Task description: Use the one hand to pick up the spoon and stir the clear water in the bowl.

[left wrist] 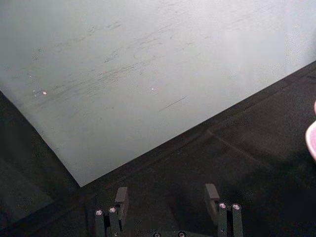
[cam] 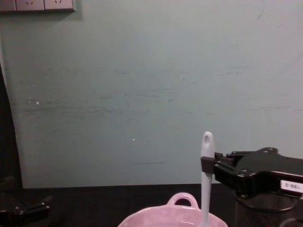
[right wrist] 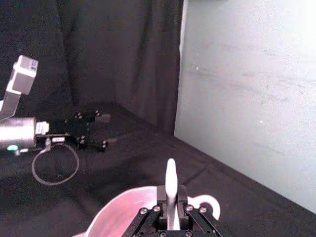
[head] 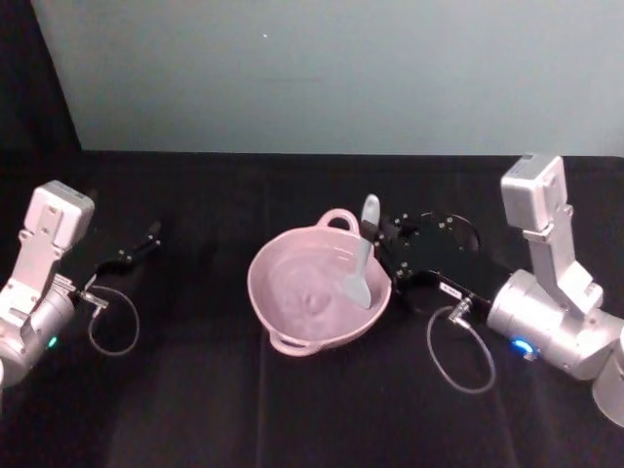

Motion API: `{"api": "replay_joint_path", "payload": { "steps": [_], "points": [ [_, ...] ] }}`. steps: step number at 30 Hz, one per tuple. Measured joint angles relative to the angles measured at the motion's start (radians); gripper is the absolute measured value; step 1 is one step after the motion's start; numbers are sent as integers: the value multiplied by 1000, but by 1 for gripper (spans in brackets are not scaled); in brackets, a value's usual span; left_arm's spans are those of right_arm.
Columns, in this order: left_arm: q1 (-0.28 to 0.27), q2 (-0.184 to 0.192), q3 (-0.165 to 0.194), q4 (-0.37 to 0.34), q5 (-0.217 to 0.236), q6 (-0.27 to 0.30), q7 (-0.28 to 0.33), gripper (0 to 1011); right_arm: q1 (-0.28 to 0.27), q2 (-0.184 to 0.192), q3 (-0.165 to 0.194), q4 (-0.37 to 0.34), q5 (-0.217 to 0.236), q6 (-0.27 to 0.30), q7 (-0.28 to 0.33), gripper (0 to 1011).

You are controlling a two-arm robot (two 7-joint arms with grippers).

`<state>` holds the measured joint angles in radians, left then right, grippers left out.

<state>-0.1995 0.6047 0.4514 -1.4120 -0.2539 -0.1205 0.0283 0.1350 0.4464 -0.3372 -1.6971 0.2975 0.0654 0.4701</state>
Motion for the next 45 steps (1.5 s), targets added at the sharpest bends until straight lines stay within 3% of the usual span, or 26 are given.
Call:
{"api": "replay_joint_path", "payload": {
  "steps": [9,18,28,35,45],
  "points": [
    [0,0,0,0,0,0,0,1011,-31,55,31,-63,56,26,-7,125],
    [0,0,0,0,0,0,0,1011,-41,57,75,-80,130,19,-43,125],
    [0,0,0,0,0,0,0,1011,-10,75,141,-84,277,116,-48,125],
    [0,0,0,0,0,0,0,1011,39,105,198,-55,413,208,-12,125],
    [0,0,0,0,0,0,0,1011,93,157,219,10,496,272,27,125]
  ]
}}
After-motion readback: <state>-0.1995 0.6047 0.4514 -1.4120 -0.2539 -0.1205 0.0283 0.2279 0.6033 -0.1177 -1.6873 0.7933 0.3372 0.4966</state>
